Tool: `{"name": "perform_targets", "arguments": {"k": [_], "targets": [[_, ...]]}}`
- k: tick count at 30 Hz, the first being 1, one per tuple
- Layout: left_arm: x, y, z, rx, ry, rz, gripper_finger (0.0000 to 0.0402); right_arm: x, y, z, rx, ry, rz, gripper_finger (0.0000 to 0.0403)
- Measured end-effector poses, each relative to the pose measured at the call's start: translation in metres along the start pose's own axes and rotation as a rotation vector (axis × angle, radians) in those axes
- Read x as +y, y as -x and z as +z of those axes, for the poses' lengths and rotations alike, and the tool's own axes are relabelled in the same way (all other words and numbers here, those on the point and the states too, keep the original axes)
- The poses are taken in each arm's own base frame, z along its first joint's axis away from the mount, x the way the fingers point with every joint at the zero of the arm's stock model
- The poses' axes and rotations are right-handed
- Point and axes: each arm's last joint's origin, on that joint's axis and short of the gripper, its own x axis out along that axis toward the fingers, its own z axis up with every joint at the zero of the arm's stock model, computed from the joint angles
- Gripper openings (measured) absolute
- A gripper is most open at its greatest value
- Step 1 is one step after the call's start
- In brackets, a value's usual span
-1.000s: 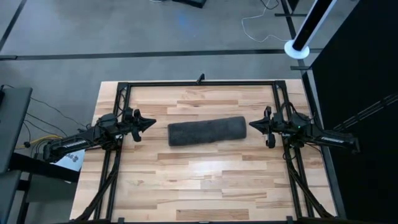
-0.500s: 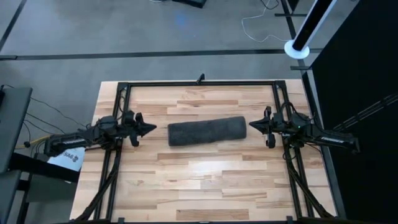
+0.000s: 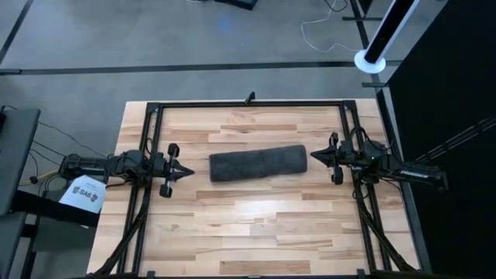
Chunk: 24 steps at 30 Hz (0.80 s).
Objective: Roll towel
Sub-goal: Return to Home Position
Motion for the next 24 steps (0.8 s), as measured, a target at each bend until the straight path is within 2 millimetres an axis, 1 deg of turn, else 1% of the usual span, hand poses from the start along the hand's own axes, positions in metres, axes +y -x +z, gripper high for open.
{"name": "perform_targets", "arguments": {"k": [3, 9, 18, 24], "targets": [[0.0019, 0.0, -0.0002, 0.002, 0.01, 0.02, 0.0, 0.0, 0.0, 0.0, 0.0, 0.0, 0.0, 0.0], [0.0054, 0.0001, -0.0005, 0.002, 0.102, 0.06, 0.0, 0.0, 0.0, -0.0001, 0.0, 0.0, 0.0, 0.0], [0.0073, 0.0, -0.0005, -0.001, 0.185, 0.082, 0.0, 0.0, 0.0, 0.0, 0.0, 0.0, 0.0, 0.0], [0.0073, 0.0, -0.0008, 0.002, 0.189, 0.081, 0.0, 0.0, 0.0, -0.0001, 0.0, 0.0, 0.001, 0.0]]}}
